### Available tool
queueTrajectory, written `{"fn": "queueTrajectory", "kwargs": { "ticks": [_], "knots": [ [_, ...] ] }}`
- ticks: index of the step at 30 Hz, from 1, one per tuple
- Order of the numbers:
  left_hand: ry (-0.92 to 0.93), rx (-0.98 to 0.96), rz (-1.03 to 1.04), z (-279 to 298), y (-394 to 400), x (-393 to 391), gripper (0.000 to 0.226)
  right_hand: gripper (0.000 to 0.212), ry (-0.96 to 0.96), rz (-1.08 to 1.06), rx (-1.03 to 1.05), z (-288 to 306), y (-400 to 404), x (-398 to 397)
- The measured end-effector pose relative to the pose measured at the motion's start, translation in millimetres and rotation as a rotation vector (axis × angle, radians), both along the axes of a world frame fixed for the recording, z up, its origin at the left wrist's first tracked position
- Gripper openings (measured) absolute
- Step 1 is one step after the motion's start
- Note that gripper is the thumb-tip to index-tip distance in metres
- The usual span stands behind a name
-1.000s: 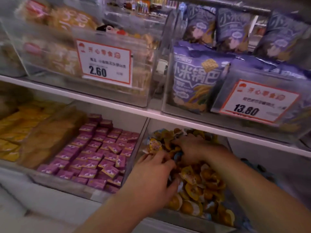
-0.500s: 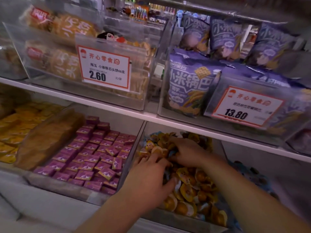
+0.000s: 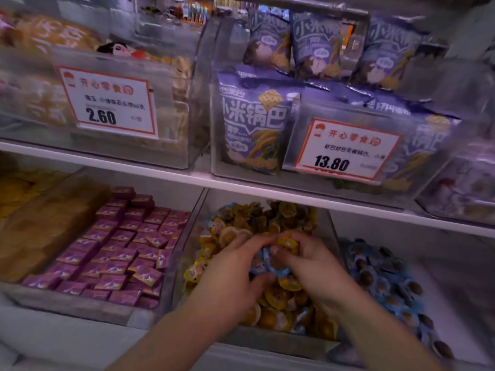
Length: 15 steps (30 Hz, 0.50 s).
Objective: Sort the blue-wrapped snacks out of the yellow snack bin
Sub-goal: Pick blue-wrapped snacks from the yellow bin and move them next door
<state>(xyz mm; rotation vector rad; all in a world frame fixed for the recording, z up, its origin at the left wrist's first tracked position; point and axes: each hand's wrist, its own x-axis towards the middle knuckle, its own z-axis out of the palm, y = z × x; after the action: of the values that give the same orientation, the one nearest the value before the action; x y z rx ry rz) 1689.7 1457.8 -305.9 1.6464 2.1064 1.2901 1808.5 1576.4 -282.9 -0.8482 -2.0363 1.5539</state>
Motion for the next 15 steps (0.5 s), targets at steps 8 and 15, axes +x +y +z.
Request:
{"fn": "queueTrajectory", "kwargs": {
  "ticks": [8, 15],
  "knots": [
    [-0.113, 0.072, 0.129, 17, -1, -19, 0.023, 0.016, 0.003, -0.152, 0.345, 7, 11, 7],
    [0.457, -0.370, 0.030, 14, -10, -17, 0.059, 0.022, -0.135, -0.083, 0.922, 15, 7, 9]
  ]
}}
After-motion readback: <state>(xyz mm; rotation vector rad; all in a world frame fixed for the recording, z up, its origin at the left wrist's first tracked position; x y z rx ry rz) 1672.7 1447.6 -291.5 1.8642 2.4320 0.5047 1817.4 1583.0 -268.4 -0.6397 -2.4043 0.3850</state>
